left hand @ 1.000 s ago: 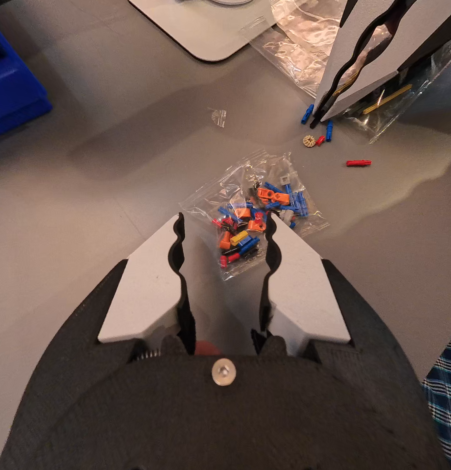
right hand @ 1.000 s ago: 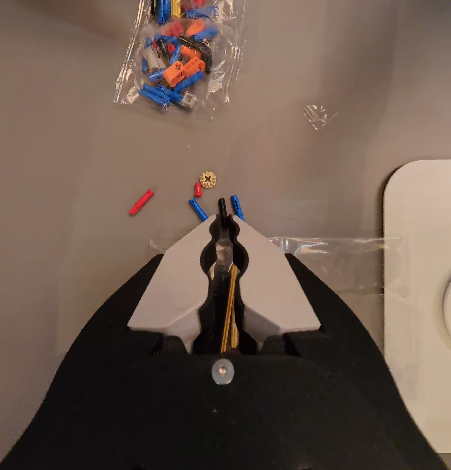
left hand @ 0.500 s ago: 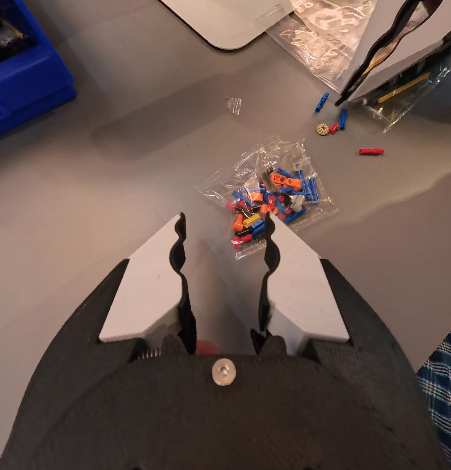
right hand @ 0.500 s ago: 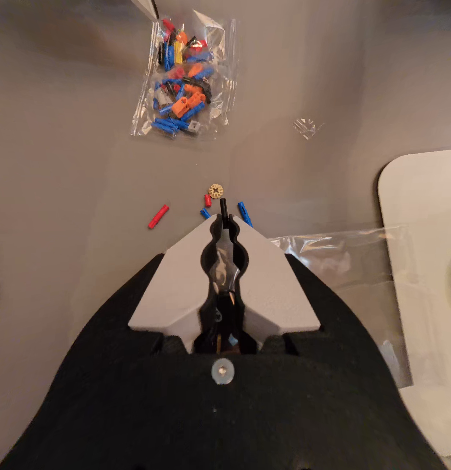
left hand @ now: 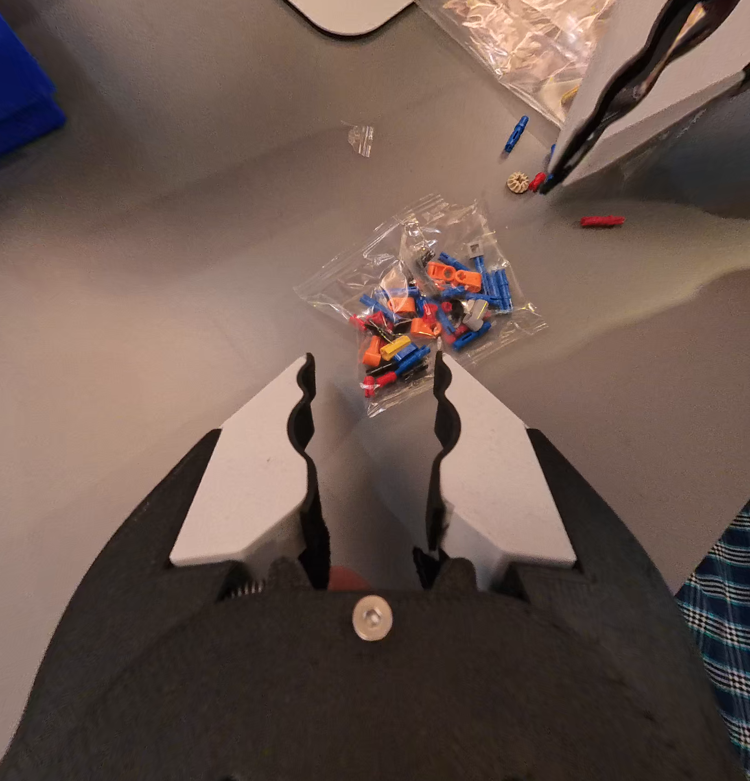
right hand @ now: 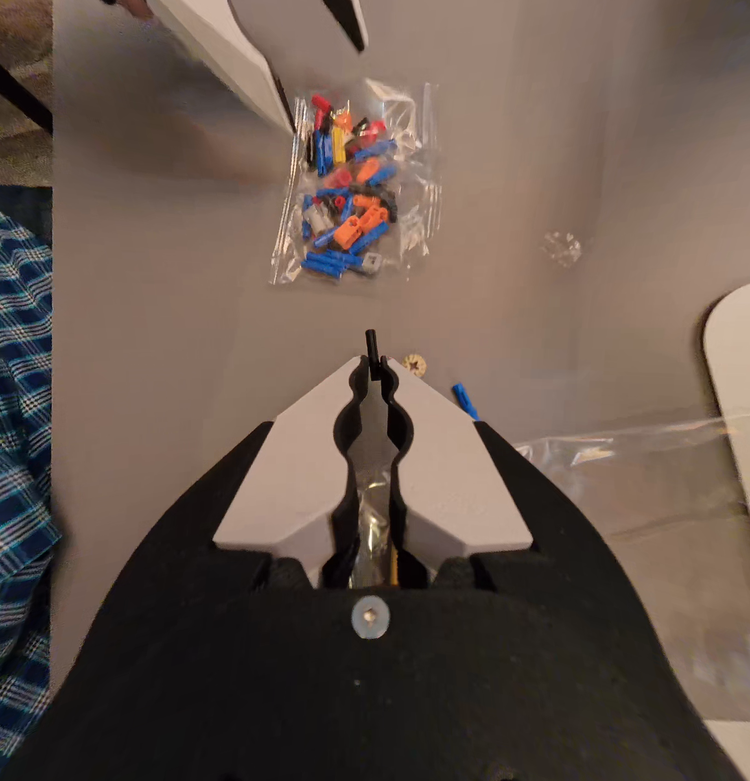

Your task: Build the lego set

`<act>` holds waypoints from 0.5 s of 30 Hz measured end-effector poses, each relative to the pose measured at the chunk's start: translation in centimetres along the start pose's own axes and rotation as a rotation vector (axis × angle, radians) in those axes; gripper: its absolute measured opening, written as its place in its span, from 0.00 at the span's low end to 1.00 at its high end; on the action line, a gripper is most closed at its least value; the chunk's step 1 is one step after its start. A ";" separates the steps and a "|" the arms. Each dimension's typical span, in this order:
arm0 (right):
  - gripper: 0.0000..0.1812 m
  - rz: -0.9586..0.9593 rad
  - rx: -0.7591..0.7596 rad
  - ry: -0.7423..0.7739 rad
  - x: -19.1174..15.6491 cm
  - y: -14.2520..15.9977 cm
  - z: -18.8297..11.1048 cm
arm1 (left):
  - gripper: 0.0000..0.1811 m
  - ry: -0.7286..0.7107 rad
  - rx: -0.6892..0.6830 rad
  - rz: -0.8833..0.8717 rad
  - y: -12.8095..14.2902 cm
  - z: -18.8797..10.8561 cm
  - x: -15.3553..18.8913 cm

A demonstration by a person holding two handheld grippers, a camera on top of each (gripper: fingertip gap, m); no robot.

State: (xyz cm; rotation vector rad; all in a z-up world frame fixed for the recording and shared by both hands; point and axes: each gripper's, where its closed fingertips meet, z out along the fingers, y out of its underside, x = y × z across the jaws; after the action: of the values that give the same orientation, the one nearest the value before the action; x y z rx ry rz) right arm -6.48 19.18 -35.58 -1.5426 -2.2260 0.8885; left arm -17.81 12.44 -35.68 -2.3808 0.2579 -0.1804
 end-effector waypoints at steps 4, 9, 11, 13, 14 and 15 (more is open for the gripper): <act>0.01 0.006 -0.021 0.011 0.9 -0.7 0.8 | 0.28 0.006 -0.026 -0.001 0.6 0.6 0.3; 0.03 0.015 -0.078 -0.001 1.3 -0.1 2.1 | 0.23 0.027 -0.016 -0.002 0.4 1.0 0.7; 0.05 0.013 -0.079 -0.008 1.2 -0.1 2.3 | 0.23 0.030 -0.031 0.010 0.7 1.3 0.9; 0.06 0.019 -0.087 -0.021 1.2 -0.1 2.2 | 0.22 0.017 -0.052 0.027 1.2 1.6 0.8; 0.07 0.019 -0.088 -0.015 1.4 -0.2 2.1 | 0.22 0.014 -0.049 0.033 1.1 1.6 0.7; 0.07 0.021 -0.087 -0.013 1.7 -0.3 2.0 | 0.22 0.016 -0.050 0.030 1.1 1.6 0.7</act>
State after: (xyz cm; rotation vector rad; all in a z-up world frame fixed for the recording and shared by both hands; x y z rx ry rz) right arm -8.45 19.97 -37.13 -1.6054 -2.2895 0.8198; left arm -16.95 12.47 -37.56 -2.4241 0.3095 -0.1813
